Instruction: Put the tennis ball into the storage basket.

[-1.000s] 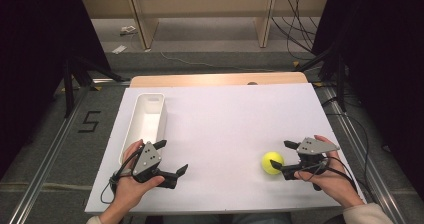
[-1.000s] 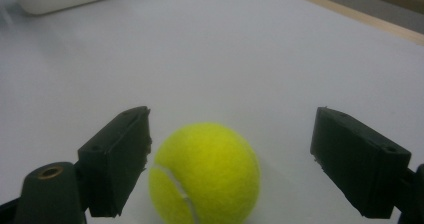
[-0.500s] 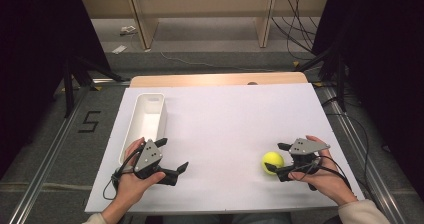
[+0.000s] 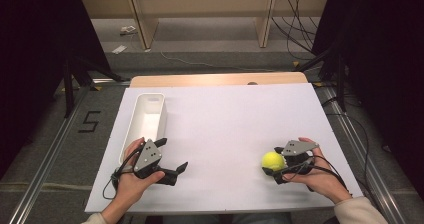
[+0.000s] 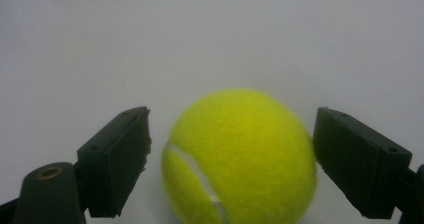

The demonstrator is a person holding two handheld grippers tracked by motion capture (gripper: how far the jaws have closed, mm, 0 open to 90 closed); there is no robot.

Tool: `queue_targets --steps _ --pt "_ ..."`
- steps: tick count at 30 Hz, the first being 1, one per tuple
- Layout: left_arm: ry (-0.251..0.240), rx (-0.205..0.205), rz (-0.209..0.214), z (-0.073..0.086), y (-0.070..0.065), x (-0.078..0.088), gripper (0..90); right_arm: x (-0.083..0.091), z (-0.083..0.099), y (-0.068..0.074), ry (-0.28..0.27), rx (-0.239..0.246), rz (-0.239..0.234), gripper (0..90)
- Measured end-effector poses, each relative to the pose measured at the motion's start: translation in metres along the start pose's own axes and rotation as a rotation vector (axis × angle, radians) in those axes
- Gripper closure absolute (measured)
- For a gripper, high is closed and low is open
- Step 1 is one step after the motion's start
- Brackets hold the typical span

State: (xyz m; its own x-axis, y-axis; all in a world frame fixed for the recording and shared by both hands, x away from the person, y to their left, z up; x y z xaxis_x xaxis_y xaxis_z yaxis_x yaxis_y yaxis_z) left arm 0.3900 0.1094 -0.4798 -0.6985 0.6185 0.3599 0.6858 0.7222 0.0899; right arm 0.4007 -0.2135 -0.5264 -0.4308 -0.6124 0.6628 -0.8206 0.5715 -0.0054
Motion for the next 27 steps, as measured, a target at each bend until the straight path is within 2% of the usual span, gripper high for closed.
queue_targets --steps 4,7,12,21,23,27 --pt "-0.002 -0.001 0.003 0.0000 0.0005 0.0002 0.0 -0.0032 0.0052 -0.0001 0.042 -0.003 -0.001 16.9" --pt "-0.002 0.012 0.002 0.0006 0.0011 0.0003 0.0 -0.0042 0.0063 -0.0003 0.049 -0.001 -0.005 17.1" --pt "-0.004 0.002 0.005 0.0000 0.0004 0.0005 0.0 -0.0054 0.0065 -0.0014 0.058 0.005 0.003 21.0" --pt "-0.008 0.005 0.010 -0.0006 0.0000 0.0009 0.0 -0.0041 0.0054 -0.0030 0.063 -0.004 0.006 25.7" --pt "-0.008 0.004 0.010 -0.0008 -0.0001 0.0008 0.0 -0.0036 0.0044 -0.0043 0.063 0.009 0.016 26.0" --pt "-0.010 0.008 0.013 -0.0010 -0.0007 0.0009 0.0 0.0013 -0.0027 -0.0084 0.022 0.002 0.039 26.3"
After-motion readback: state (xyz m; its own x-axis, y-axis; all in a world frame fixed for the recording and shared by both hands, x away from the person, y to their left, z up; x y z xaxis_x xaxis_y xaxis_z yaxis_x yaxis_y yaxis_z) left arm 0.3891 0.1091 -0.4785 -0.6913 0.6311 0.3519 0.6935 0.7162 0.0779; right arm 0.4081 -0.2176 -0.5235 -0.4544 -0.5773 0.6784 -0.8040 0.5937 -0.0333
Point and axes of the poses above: each handheld gripper's, and its own axes: x roughly backward along the jaws, z roughly out of its underside, y roughly to its left, the point moved 9 cm from there along -x, roughly forward along the jaws, and after that the axes turned 3 degrees about -z, right-handed, at the moved point
